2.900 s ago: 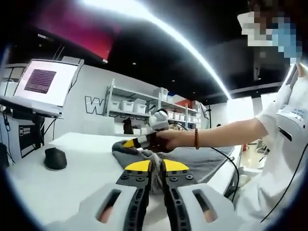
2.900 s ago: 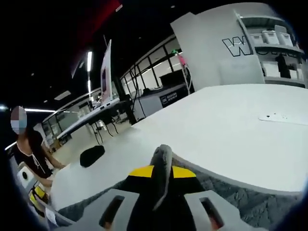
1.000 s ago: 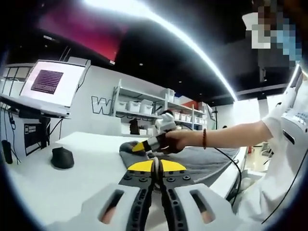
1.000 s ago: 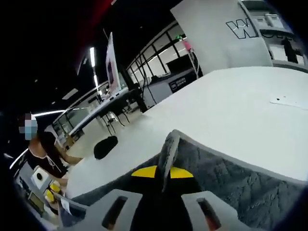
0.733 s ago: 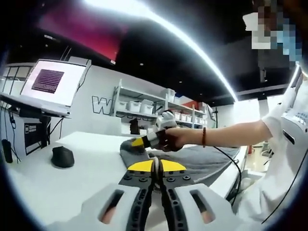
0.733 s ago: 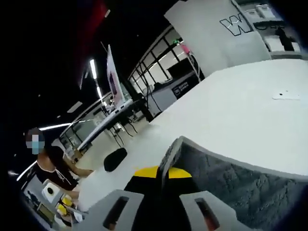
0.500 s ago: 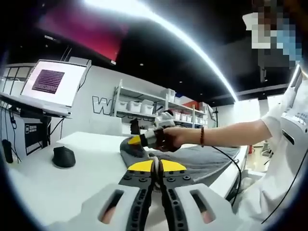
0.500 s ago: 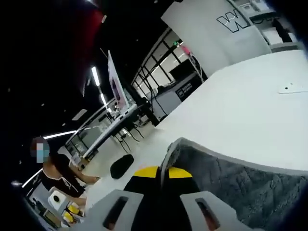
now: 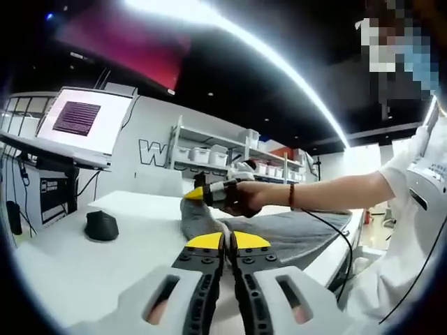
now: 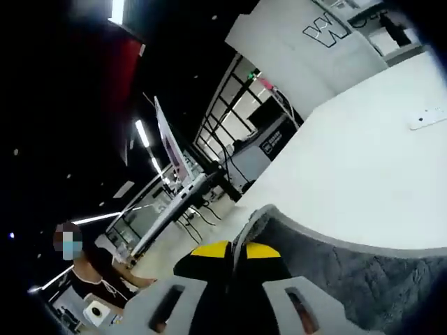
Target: Open the folded towel by lifting each exposed corner and separating the folded layers until the towel lies flat within the target outline without major curled edges
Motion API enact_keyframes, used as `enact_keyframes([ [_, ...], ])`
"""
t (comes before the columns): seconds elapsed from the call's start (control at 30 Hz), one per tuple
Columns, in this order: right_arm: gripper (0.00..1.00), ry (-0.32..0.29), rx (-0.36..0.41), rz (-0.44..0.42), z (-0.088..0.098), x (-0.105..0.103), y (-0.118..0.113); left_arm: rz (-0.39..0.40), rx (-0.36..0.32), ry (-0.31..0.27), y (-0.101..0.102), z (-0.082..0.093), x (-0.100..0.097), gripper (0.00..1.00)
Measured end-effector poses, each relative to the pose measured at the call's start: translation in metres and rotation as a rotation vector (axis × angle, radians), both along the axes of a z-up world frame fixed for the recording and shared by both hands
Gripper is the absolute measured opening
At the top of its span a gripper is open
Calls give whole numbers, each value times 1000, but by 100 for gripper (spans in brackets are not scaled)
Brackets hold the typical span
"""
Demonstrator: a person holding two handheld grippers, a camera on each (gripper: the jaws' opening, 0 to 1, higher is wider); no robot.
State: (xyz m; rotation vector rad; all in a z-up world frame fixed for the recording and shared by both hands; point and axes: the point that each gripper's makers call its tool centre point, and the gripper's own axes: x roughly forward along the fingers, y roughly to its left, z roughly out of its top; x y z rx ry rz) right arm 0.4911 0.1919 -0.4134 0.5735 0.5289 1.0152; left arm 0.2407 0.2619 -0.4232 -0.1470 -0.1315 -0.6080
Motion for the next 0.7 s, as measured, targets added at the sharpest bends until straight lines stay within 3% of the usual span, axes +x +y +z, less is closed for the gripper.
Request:
enact_keyframes([
  [0.47, 8, 4, 27, -10, 1, 11, 15, 25, 41, 7, 7, -6, -1, 4],
  [0.6, 18, -8, 5, 7, -2, 4, 25, 23, 49, 14, 8, -9, -1, 4],
  [0.7, 17, -11, -2, 11, -6, -3, 32, 21, 58, 23, 8, -13, -2, 4],
])
